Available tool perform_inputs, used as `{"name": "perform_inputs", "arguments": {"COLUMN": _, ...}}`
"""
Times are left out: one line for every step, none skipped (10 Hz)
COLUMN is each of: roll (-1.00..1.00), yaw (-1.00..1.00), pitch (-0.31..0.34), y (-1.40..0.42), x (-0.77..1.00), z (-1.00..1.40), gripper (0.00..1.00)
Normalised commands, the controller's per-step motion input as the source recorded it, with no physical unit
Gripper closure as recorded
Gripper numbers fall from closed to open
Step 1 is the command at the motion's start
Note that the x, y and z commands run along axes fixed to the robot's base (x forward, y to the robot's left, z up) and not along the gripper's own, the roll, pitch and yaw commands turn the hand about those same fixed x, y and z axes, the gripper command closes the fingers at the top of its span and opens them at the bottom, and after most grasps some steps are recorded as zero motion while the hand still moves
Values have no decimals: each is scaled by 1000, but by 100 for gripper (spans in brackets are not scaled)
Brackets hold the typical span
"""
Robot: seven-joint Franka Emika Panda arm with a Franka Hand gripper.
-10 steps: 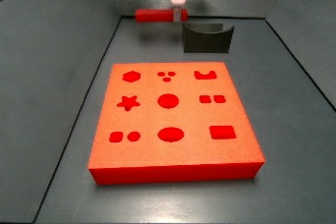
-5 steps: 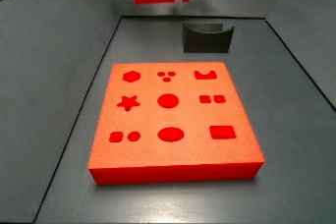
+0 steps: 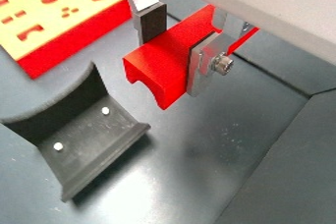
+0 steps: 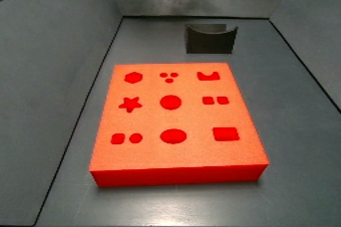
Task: Pick up the arch object. Move up. Place the arch object on the fixture. Regrasp the arch object. Rotate the arch object. Move to above the board. Insert the arch object.
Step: Place the arch object on the fixture.
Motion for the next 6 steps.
{"name": "perform_inputs", "arguments": {"roll": 80, "yaw": 12, "pitch": 105, "y": -2, "x": 0, "z": 279, "gripper": 100}}
{"name": "perform_inputs", "arguments": {"roll": 77, "yaw": 13, "pitch": 113, "y": -1, "x": 4, "z": 170, "gripper": 100}}
{"name": "perform_inputs", "arguments": {"roll": 16, "yaw": 1000, "pitch": -7, "y": -920, "x": 1000, "z": 379, "gripper": 100}}
{"name": "perform_inputs", "arguments": {"roll": 16, "yaw": 1000, "pitch": -4, "y": -912, "x": 1000, "z": 369, "gripper": 100}}
{"name": "perform_inputs", "arguments": {"roll": 17, "yaw": 1000, "pitch": 7, "y": -876, "x": 1000, "z": 330, "gripper": 100}}
{"name": "perform_inputs", "arguments": {"roll": 16, "yaw": 1000, "pitch": 16, "y": -794, "x": 1000, "z": 289, "gripper": 100}}
